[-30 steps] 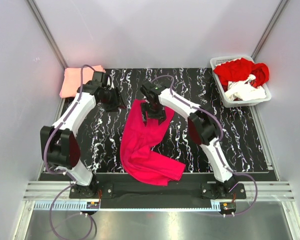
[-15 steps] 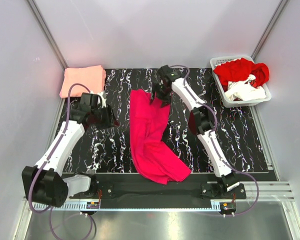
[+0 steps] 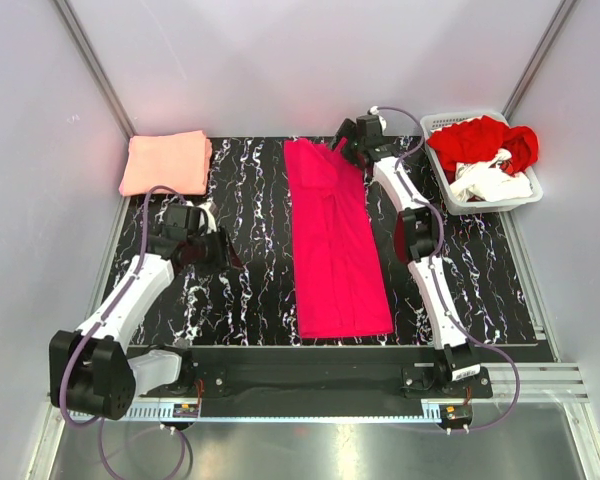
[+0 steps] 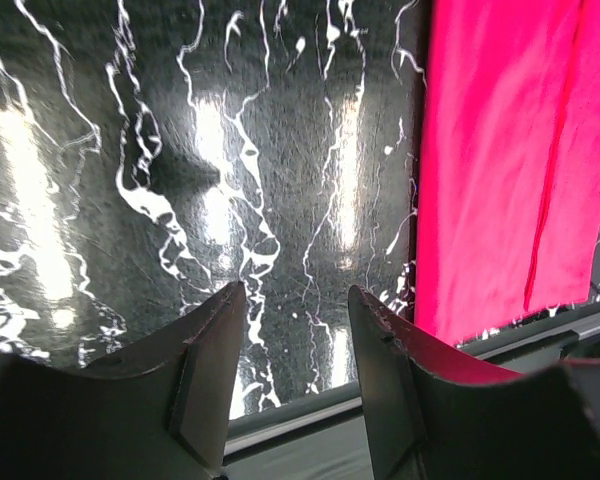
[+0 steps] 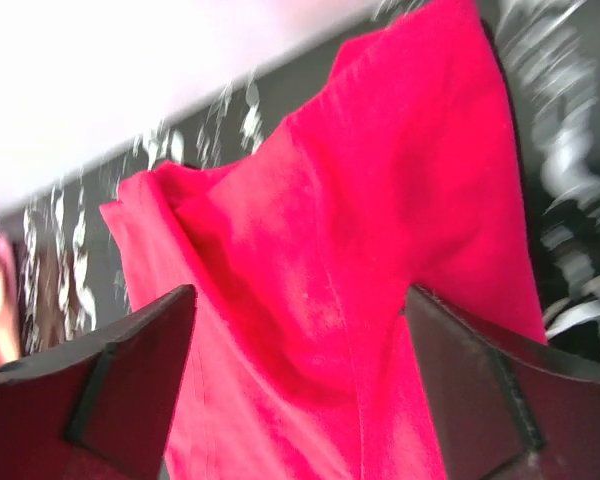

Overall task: Fold and stack the t-shirts
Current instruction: Fold the tshirt

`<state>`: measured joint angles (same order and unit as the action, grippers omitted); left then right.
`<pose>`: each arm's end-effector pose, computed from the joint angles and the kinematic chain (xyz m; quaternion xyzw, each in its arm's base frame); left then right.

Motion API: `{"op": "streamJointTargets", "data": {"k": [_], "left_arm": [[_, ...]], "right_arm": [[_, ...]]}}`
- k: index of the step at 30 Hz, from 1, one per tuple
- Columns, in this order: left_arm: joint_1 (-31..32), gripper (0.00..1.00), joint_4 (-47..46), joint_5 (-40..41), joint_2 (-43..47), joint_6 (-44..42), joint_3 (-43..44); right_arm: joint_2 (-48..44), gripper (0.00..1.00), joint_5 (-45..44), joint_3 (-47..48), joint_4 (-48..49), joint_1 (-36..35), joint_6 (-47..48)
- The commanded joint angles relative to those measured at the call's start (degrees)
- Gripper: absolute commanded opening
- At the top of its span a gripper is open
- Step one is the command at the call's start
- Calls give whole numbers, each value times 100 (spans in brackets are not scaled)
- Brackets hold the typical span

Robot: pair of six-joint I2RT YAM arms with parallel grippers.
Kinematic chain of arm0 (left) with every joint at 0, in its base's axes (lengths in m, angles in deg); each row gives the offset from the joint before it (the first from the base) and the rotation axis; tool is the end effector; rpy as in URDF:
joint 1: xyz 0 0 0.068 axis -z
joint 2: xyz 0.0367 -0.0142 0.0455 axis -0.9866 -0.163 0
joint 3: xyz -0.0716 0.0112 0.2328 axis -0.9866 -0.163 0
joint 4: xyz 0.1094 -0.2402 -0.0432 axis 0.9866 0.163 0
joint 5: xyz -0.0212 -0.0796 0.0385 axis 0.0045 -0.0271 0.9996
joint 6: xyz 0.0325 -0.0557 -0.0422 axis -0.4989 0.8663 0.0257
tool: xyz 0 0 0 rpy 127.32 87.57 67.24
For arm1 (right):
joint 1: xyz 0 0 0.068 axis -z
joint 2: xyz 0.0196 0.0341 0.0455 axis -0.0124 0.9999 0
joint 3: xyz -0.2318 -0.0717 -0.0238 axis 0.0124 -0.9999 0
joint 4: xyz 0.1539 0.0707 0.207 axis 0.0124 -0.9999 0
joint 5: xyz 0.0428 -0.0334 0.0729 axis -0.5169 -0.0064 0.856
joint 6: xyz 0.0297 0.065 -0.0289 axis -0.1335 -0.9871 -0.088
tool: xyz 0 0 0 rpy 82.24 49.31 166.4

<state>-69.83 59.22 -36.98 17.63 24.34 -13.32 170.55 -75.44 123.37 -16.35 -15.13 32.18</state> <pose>0.2527 -0.0671 0.1905 -0.0595 0.9467 -0.2137 0.2334 0.5953 0.1744 0.1277 0.1562 0.8617 0.2540 0.4105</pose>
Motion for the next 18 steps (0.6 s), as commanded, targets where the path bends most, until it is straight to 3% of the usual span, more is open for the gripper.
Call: {"op": "streamJointTargets", "data": {"k": [1,7,14,18], "left_arm": [[20,50,-486,-291,71,279,-138],[564,50,-732,-107,-25,718,-103],[1293,49,-838,166,-166,1228,-15],[1645,50,-1320,-35,-227,1684,-366]], "right_arm": [[-507,96,-801,-234,839,72,172],[-2230,100,-326,-1535,780,72,815],[-4664,100,-343,-4774,516,72,991],[-5878,100,-773,-6000,-502,72,1035]]}}
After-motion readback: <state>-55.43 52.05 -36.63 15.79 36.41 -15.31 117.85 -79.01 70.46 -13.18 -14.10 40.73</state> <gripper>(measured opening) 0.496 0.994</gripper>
